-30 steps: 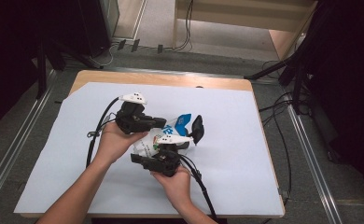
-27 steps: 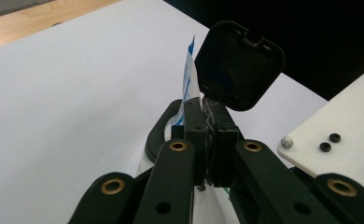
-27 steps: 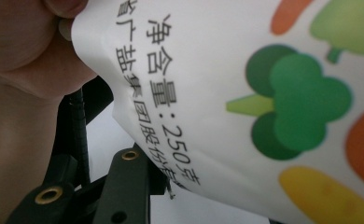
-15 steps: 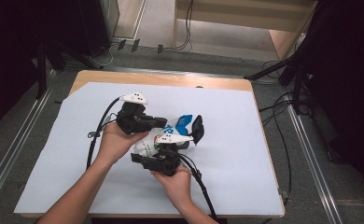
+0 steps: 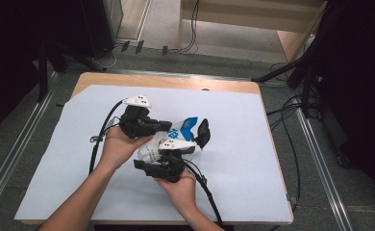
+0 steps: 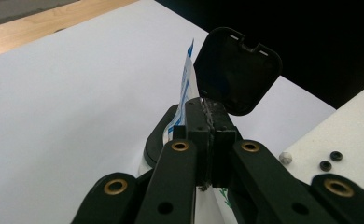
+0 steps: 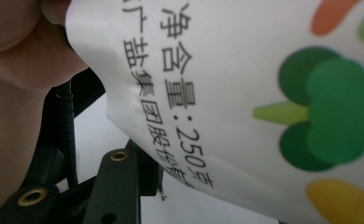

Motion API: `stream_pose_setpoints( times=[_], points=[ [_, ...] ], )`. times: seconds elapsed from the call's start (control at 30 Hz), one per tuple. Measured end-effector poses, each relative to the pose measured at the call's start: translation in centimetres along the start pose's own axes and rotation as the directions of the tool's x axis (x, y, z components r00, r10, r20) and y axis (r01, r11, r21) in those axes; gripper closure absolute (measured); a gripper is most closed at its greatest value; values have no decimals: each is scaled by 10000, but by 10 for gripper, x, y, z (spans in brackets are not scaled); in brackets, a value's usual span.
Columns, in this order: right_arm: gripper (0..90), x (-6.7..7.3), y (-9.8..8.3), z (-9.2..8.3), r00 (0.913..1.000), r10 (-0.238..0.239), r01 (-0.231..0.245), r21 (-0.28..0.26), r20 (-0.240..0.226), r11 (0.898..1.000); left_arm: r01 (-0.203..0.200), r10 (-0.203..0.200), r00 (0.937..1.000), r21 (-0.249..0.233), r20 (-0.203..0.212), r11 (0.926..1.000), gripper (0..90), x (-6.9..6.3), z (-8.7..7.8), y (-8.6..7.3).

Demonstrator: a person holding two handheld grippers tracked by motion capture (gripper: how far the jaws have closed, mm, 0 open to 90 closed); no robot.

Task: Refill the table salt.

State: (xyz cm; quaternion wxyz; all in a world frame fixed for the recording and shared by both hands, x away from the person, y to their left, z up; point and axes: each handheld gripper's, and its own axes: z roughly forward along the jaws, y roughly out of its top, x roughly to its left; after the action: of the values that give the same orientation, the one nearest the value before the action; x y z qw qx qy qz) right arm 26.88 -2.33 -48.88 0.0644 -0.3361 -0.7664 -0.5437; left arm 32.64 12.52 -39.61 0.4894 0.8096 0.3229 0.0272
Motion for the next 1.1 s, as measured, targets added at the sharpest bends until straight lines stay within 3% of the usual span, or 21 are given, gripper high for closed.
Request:
stream_pose_setpoints(
  times=[0.33, 0.8, 1.1],
  points=[
    [620, -2, 0, -2, 9999, 137, -137, -16, 11, 9999, -11, 11, 10000, -70, 22, 10000, 900, 0, -1, 0],
    [622, -1, 1, -4, 9990, 421, -422, -82, -146, 9991, -31, 27, 9997, 160, 233, 9999, 850, 2, 3, -1],
    [614, -1, 3, -5, 9988, 459, -462, -155, -188, 9988, -26, 26, 9999, -2, 156, 10000, 843, 2, 3, -1]
  ],
)
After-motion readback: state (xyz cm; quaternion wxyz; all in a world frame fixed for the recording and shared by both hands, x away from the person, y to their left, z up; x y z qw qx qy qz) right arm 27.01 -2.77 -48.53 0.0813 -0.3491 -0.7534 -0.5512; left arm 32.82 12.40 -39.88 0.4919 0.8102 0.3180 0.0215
